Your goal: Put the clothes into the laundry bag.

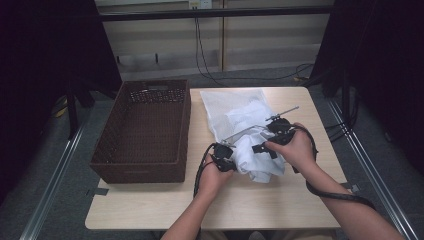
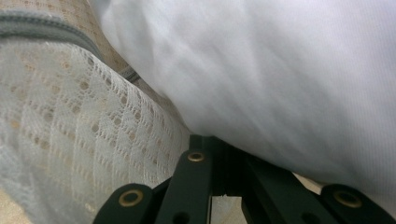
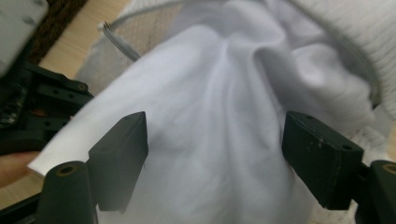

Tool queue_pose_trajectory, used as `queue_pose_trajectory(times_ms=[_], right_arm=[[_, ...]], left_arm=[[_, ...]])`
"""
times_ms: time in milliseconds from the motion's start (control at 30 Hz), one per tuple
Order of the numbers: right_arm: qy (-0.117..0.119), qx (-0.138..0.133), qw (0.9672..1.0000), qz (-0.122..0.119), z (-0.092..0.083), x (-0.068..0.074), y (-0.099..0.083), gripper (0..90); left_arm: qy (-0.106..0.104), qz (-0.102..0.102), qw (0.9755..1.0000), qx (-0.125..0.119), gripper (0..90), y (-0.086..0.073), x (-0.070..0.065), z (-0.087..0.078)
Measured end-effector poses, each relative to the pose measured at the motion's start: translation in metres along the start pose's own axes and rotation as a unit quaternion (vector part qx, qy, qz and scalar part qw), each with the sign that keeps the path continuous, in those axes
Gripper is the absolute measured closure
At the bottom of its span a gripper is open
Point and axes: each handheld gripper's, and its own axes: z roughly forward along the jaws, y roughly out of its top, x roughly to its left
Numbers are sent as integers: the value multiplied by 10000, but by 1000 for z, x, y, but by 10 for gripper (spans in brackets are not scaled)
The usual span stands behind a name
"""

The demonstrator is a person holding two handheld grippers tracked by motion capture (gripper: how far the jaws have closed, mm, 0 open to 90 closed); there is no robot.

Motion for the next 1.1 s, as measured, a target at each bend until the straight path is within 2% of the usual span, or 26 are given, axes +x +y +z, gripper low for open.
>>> queue_pose_trajectory(times_ms=[33, 100, 200, 267, 300, 367, 400, 433, 500, 567, 600, 733, 767, 800, 900, 967, 1000, 1033, 1100], right_arm=[[-31, 6, 9999, -97, 5, 0, -2, 187], [-40, 115, 9999, -16, 15, 0, -6, 139], [-134, 255, 9995, 121, 29, -1, -10, 74], [-145, 265, 9994, 176, 38, -2, -13, 41], [-134, 310, 9992, 228, 42, -2, -14, 52], [20, 418, 9977, 527, 47, -4, -16, 178], [64, 472, 9971, 587, 48, -5, -17, 236], [66, 507, 9968, 607, 48, -5, -17, 332], [27, 606, 9969, 500, 48, -5, -18, 458], [-62, 630, 9970, 441, 47, -3, -18, 643], [-116, 643, 9966, 495, 46, -1, -17, 691], [-192, 811, 9950, 543, 42, 1, -8, 748], [-228, 757, 9955, 519, 41, 1, -6, 751], [-252, 709, 9960, 474, 40, 2, -3, 752], [-331, 681, 9961, 460, 36, 2, 5, 754], [-323, 633, 9961, 516, 35, 1, 11, 755], [-311, 583, 9961, 593, 34, 0, 14, 755], [-284, 547, 9960, 640, 34, -1, 17, 755], [-288, 482, 9958, 724, 35, -2, 23, 755]], left_arm=[[60, 92, 9999, 47, 900, 0, 0, 0], [81, 160, 9998, 73, 900, 0, 0, -1], [4, -11, 10000, 6, 900, 0, 0, 0], [-9, 117, 9999, 119, 900, 0, 3, -2], [-15, 73, 9999, 82, 900, 0, 2, -1], [-22, 55, 10000, 49, 900, -1, 3, -1], [-18, 61, 10000, 49, 900, -1, 2, -1], [-8, 92, 9999, 61, 900, -1, 2, -1], [29, 97, 9999, 62, 900, 0, 2, -1], [18, 53, 10000, 45, 900, 0, 1, -1], [6, 18, 10000, 14, 900, 0, 1, 0], [-22, 62, 9999, 82, 900, 0, 0, 0], [-14, 68, 9999, 73, 900, 0, 0, 0], [-25, -7, 10000, 23, 900, 0, -1, 0], [-74, 38, 9999, 79, 900, 0, 0, 0], [-86, 76, 9999, 117, 900, 0, 1, -1], [-97, 32, 9999, 107, 900, 0, 0, -1], [-110, 102, 9998, 152, 900, 0, 1, -1], [-116, 51, 9999, 91, 900, -1, 0, 0]])
